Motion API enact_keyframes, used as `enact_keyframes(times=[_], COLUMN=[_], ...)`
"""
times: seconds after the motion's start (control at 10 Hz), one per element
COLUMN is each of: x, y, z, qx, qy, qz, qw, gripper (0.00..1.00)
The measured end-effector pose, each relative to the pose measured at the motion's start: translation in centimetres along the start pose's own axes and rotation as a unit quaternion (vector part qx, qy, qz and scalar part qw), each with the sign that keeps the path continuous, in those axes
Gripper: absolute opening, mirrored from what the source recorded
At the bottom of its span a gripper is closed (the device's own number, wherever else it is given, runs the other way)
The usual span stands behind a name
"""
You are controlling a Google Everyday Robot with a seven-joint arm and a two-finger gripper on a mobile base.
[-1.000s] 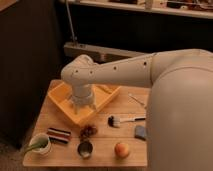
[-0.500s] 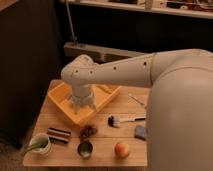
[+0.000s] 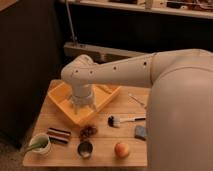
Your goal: Place grapes in tray
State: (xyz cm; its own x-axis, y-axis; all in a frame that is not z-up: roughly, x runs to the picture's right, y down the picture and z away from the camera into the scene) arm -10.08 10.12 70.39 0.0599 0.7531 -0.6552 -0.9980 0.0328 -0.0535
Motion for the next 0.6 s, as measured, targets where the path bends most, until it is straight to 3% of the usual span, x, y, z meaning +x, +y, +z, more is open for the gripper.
enact_keyframes(times=[0.2,0.3,0.4,0.5,0.6], x=[0.1,0.2,0.2,0.4,0.6], y=[-0.1,-0.1,-0.5,-1.1,-1.7], z=[-0.1,-0.2,-0.2,0.0,0.3], qx=[-0.006,-0.030,-0.069,-0.132,-0.171], qy=[0.001,0.002,0.002,0.005,0.009], qz=[-0.002,-0.010,-0.015,-0.017,-0.017], qw=[1.0000,0.9995,0.9975,0.9911,0.9851], gripper=[0.65,0.65,0.65,0.65,0.65])
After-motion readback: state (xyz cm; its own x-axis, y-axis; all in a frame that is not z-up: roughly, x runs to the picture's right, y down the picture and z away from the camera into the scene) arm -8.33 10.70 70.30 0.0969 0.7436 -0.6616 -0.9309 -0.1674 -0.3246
